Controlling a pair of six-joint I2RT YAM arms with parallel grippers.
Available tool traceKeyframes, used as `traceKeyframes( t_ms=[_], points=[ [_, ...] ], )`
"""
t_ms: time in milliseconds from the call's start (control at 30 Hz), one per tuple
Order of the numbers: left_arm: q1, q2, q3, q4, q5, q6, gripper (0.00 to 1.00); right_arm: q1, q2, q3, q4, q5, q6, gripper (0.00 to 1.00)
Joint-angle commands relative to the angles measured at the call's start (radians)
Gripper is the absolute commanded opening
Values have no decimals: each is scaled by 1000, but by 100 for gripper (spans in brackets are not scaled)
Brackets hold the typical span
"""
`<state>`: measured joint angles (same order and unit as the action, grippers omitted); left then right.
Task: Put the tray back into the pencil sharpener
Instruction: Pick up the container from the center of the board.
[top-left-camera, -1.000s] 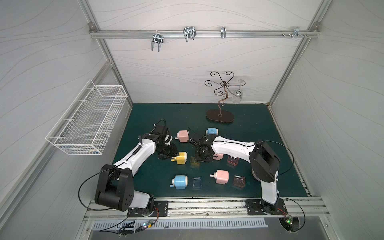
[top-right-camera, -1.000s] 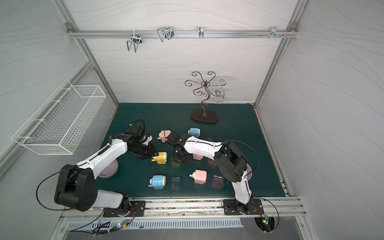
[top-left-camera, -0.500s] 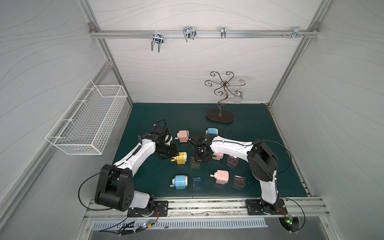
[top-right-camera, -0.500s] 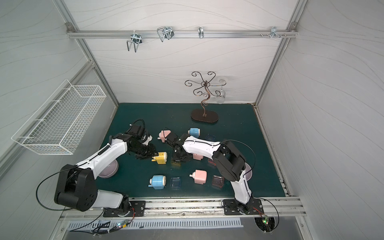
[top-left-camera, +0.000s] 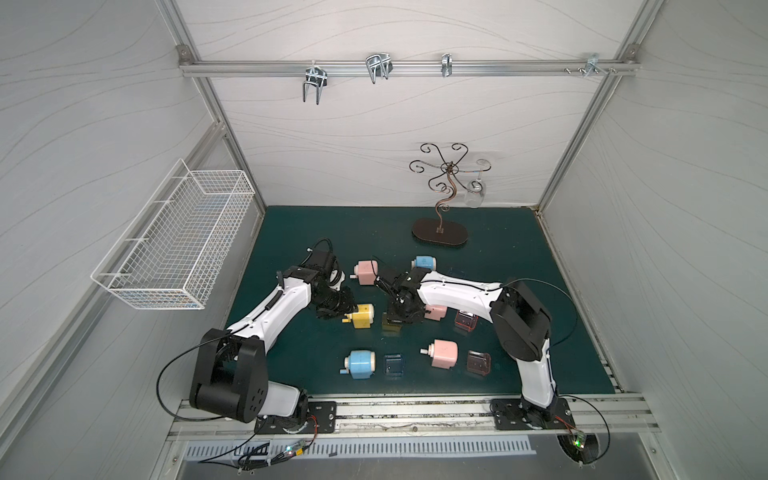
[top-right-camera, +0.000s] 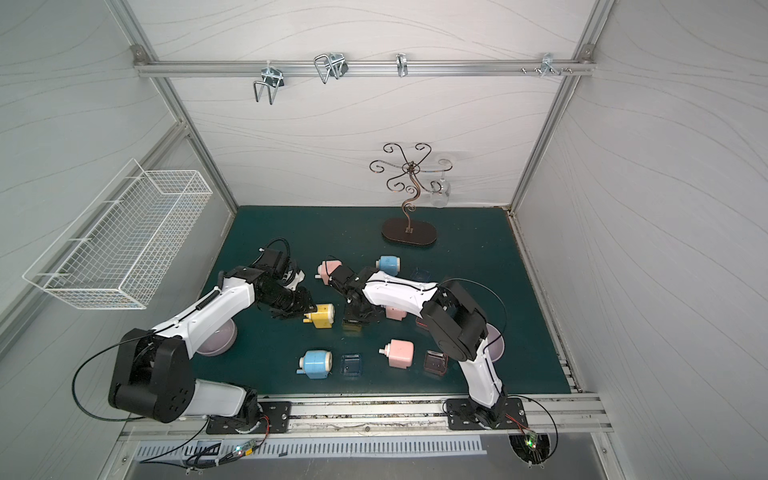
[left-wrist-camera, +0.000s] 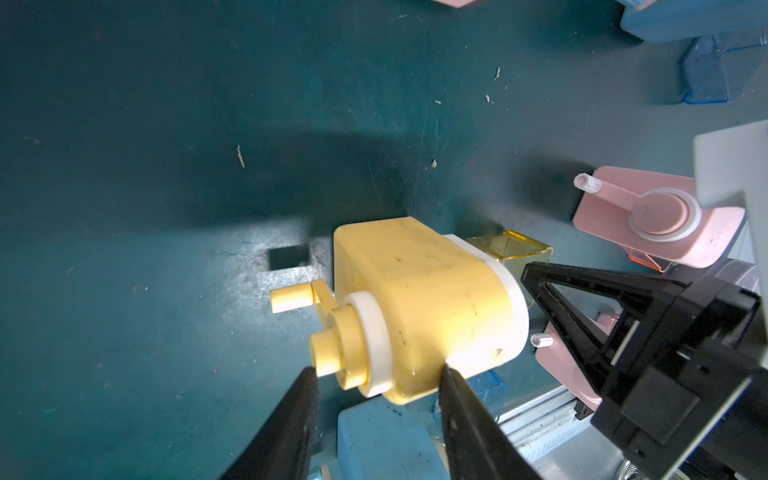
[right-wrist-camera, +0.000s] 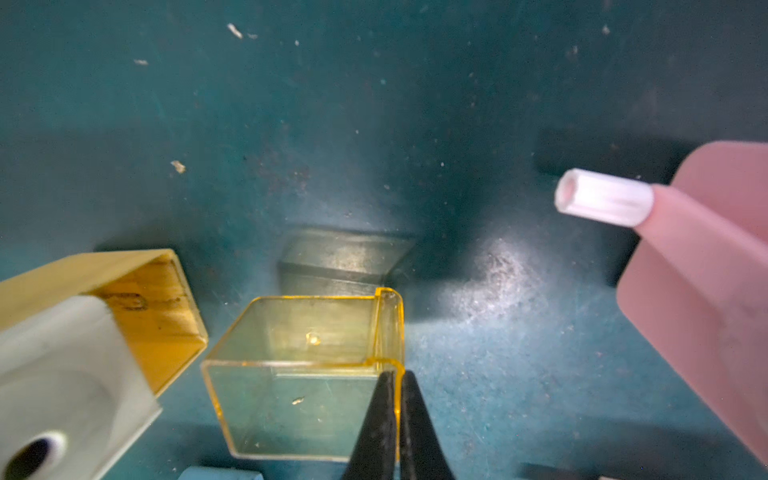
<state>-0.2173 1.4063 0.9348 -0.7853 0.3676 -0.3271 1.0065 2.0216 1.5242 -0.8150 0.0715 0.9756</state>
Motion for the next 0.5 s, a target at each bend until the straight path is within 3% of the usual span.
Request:
traceKeyframes(
  t_ms=[0,100,300,467],
  points=[
    [-3,33,2,-20,-34,17,50,5,25,42,-70,37,-19,7],
    [-2,33,2,-19,-33,18,50,15,44,107,-135,81,-49,0],
    [-2,33,1,-19,-30,18,50,51,87,261,-284,206,-104,0],
    [-2,34,1,-16,-25,17,50,55,107,293,-318,212,-121,0]
  ],
)
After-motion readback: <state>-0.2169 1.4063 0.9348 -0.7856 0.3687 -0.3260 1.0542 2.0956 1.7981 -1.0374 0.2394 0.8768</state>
